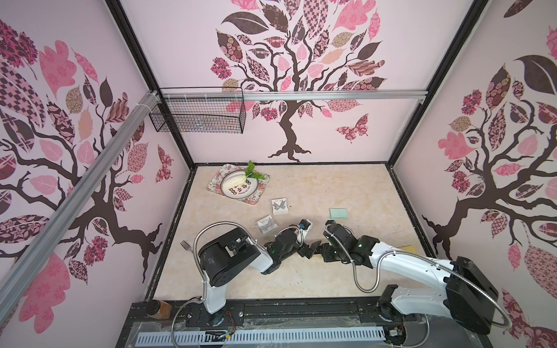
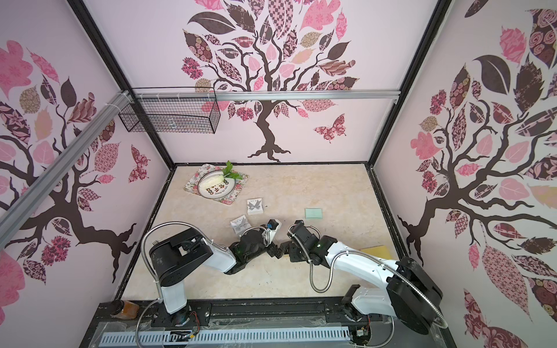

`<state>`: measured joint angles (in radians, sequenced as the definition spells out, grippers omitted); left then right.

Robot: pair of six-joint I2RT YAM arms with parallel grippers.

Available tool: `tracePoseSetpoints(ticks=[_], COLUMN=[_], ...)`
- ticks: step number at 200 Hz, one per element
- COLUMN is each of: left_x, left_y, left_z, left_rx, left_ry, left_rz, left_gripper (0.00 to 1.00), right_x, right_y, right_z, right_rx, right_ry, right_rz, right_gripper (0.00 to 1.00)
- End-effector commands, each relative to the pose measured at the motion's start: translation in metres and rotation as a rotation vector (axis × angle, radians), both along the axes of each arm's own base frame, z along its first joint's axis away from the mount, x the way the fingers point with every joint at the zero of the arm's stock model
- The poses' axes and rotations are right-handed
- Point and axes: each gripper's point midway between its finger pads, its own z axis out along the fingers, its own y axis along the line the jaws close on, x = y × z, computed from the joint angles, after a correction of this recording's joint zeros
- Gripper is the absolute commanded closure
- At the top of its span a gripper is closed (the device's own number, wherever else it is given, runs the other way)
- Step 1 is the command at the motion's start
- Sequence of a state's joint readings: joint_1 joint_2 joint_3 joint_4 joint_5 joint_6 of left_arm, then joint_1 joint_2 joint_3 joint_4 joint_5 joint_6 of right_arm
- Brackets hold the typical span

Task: Take the rings out of the lift-off lid box
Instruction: Take out the ring from the jewelry box.

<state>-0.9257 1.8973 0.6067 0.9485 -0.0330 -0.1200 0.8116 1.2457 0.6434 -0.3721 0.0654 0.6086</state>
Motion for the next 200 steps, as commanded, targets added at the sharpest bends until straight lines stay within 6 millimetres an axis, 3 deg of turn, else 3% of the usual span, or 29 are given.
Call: tracePoseSetpoints(ticks=[1,61,200], left_x=[0.004,0.013,0.011], left_y=[0.002,0.003,0.008], left_z=[-0.002,-0.013,-0.031], left_rx=[-0.008,0.026,0.064], left_ry=[-0.034,-0.048,-0.022], left_rz=[0.024,0.057,0.066], left_gripper=[0.02,0.02,0.02], right_x=[0.003,0.006,0.021], right_y=[0.005,0.009,0.014], right_z=[-0.003,-0.006,-0.017], right_rx=[0.006,-0.007,-0.044], right_ry=[0.008,0.013,-0.001], right_rz=[-0.014,-0.008,-0.024], right_gripper=[0.66,0.69,0.74])
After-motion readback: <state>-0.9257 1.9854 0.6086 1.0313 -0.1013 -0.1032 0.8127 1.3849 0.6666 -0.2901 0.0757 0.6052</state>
